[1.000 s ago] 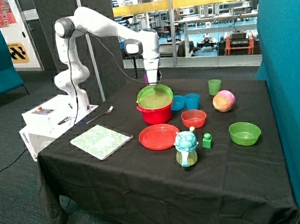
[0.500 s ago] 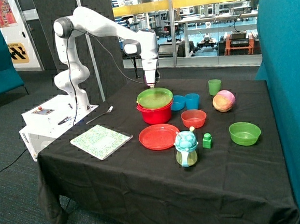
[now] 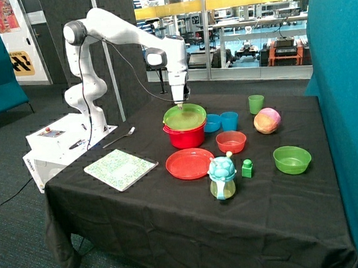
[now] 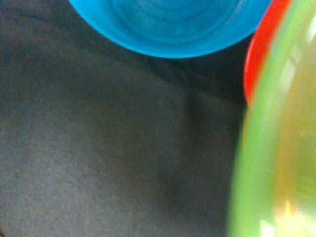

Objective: Hide the teddy bear in the red bowl

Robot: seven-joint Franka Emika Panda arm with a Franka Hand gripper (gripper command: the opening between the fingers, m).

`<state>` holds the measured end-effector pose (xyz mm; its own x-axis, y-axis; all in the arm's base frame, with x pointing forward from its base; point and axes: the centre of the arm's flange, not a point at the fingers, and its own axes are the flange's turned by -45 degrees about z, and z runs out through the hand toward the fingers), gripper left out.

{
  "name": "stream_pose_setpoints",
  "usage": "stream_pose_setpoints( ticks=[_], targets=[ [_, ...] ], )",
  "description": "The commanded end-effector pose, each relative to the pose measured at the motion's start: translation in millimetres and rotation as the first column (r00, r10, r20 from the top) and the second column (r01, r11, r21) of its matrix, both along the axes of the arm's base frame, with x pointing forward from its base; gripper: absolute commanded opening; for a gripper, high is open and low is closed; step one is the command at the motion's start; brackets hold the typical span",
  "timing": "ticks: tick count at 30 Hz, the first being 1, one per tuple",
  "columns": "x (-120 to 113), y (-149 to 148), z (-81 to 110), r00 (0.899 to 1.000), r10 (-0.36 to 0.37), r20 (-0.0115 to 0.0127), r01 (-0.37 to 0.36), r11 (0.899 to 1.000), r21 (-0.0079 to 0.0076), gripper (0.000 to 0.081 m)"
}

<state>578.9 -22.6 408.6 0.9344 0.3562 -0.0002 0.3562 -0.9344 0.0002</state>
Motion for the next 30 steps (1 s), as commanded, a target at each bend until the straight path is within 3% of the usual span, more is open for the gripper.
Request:
stream_pose_setpoints(
  ticks=[1, 16, 20, 30],
  targets=[
    [-9, -8, 8.4, 1.000, -0.003, 0.0002, 0.003, 1.000, 0.0002, 0.0766],
    [-36, -21, 46.2, 1.000, 0.002, 0.0002, -0.002, 1.000, 0.0002, 0.0711],
    [-41, -20, 52.0, 1.000, 0.016, 0.0002, -0.016, 1.000, 0.0002, 0.0670],
    [-45, -29, 62.8, 1.000, 0.012, 0.0002, -0.012, 1.000, 0.0002, 0.0667]
  ],
)
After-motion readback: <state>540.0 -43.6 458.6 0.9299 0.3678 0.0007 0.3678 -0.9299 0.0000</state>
